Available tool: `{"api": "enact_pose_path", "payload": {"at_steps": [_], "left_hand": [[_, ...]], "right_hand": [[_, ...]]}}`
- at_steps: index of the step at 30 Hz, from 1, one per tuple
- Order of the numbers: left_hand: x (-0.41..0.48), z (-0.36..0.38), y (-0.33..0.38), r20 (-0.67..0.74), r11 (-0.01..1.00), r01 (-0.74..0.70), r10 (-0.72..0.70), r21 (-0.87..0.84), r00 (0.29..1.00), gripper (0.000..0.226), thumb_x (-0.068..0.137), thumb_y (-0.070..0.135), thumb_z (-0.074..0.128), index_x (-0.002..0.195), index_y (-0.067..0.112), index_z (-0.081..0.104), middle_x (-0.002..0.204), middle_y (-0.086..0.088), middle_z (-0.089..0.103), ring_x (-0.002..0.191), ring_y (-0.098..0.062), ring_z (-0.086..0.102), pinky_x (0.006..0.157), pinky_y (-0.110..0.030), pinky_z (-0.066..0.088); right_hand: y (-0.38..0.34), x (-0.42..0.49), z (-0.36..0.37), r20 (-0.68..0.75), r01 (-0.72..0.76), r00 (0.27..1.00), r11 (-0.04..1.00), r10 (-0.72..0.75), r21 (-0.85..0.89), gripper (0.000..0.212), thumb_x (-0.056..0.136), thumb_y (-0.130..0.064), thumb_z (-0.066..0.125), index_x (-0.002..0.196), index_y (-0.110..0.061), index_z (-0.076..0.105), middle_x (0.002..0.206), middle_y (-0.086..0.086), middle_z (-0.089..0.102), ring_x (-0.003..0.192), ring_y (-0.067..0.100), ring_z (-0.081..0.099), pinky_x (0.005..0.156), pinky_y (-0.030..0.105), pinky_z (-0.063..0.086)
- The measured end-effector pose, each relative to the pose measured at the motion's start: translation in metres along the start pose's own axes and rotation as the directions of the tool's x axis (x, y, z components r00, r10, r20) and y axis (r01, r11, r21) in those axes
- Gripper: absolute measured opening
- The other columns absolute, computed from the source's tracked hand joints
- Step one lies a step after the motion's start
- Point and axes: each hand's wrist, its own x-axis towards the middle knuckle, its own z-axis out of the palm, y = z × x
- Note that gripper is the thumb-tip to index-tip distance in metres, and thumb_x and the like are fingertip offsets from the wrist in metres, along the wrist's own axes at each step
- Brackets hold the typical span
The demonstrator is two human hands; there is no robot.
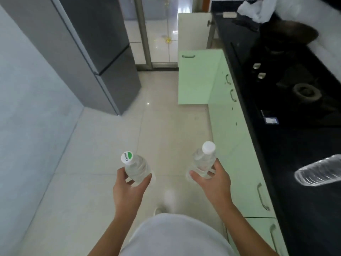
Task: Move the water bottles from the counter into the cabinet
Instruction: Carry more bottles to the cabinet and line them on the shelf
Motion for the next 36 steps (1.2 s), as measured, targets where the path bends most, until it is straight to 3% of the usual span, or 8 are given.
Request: {"api": "enact_pose_path", "payload": {"at_steps": [5, 10, 13, 16, 19, 24, 29, 36], "left_hand": [[0.071, -0.04, 0.001, -0.071, 1.0, 0.03, -0.03, -0.008, 0.997, 0.049, 0.073, 0.025, 0.09, 0.106, 0.027, 0.055, 0.102, 0.016, 0.066, 0.093, -0.005, 0.066, 0.071, -0.024, 0.048], [0.13, -0.035, 0.022, -0.047, 1.0, 0.028, -0.029, -0.013, 0.998, 0.049, 0.074, 0.027, 0.089, 0.109, 0.024, 0.054, 0.104, 0.014, 0.065, 0.092, -0.004, 0.066, 0.068, -0.021, 0.047], [0.165, -0.015, 0.036, -0.004, 0.999, 0.039, -0.039, -0.019, 0.999, 0.048, 0.076, 0.024, 0.088, 0.111, 0.021, 0.056, 0.104, 0.013, 0.065, 0.09, 0.005, 0.063, 0.065, -0.013, 0.044], [0.205, 0.01, 0.051, 0.021, 0.999, 0.041, -0.041, -0.009, 0.999, 0.047, 0.076, 0.023, 0.088, 0.112, 0.019, 0.057, 0.105, 0.01, 0.066, 0.087, 0.008, 0.061, 0.059, -0.006, 0.042], [0.251, 0.034, 0.071, 0.019, 0.999, 0.045, -0.045, 0.002, 0.999, 0.048, 0.074, 0.024, 0.089, 0.111, 0.021, 0.058, 0.106, 0.01, 0.066, 0.093, 0.003, 0.064, 0.065, -0.009, 0.044], [0.327, 0.057, 0.111, -0.089, 0.998, 0.064, -0.065, -0.012, 0.994, 0.048, 0.072, 0.024, 0.09, 0.108, 0.024, 0.059, 0.105, 0.01, 0.069, 0.096, -0.012, 0.07, 0.069, -0.019, 0.047], [0.39, 0.052, 0.146, -0.241, 0.995, 0.063, -0.081, -0.081, 0.967, 0.047, 0.074, 0.02, 0.089, 0.11, 0.02, 0.058, 0.103, 0.013, 0.067, 0.088, 0.01, 0.061, 0.064, -0.006, 0.042], [0.489, 0.031, 0.157, -0.379, 0.992, 0.099, -0.122, -0.081, 0.917, 0.048, 0.073, 0.023, 0.089, 0.11, 0.02, 0.058, 0.1, 0.015, 0.067, 0.082, 0.013, 0.06, 0.061, -0.005, 0.042]], "right_hand": [[-0.024, 0.026, 0.062, 0.006, -0.01, 1.0, 1.0, 0.011, -0.027, 0.055, 0.065, -0.031, 0.094, 0.105, -0.046, 0.059, 0.101, -0.028, 0.069, 0.09, -0.012, 0.065, 0.072, 0.008, 0.049], [-0.041, 0.061, 0.074, -0.022, -0.047, 0.999, 0.996, 0.046, -0.069, 0.054, 0.066, -0.03, 0.093, 0.105, -0.044, 0.059, 0.101, -0.027, 0.068, 0.091, -0.014, 0.062, 0.068, 0.007, 0.046], [-0.041, 0.092, 0.078, -0.04, -0.075, 0.997, 0.995, 0.072, -0.072, 0.053, 0.066, -0.027, 0.093, 0.106, -0.04, 0.061, 0.103, -0.022, 0.071, 0.092, -0.011, 0.064, 0.071, 0.009, 0.047], [-0.042, 0.136, 0.086, -0.063, -0.088, 0.994, 0.994, 0.084, -0.066, 0.054, 0.063, -0.031, 0.095, 0.105, -0.042, 0.062, 0.103, -0.022, 0.072, 0.095, -0.004, 0.068, 0.079, 0.017, 0.051], [-0.048, 0.192, 0.099, -0.069, -0.078, 0.995, 0.994, 0.072, -0.083, 0.058, 0.061, -0.037, 0.095, 0.109, -0.038, 0.062, 0.106, -0.02, 0.072, 0.098, 0.002, 0.069, 0.084, 0.026, 0.055], [-0.087, 0.297, 0.13, 0.01, 0.007, 1.0, 0.995, -0.006, -0.098, 0.063, 0.061, -0.038, 0.095, 0.113, -0.04, 0.059, 0.109, -0.017, 0.071, 0.094, 0.002, 0.069, 0.086, 0.033, 0.059], [-0.149, 0.397, 0.181, 0.162, 0.154, 0.977, 0.984, -0.137, -0.094, 0.067, 0.061, -0.039, 0.095, 0.117, -0.039, 0.059, 0.111, -0.016, 0.071, 0.096, 0.004, 0.069, 0.086, 0.03, 0.059], [-0.224, 0.502, 0.269, 0.258, 0.27, 0.935, 0.961, -0.245, -0.065, 0.057, 0.062, -0.031, 0.095, 0.1, -0.049, 0.057, 0.099, -0.028, 0.068, 0.089, -0.012, 0.066, 0.081, 0.022, 0.056]]}}
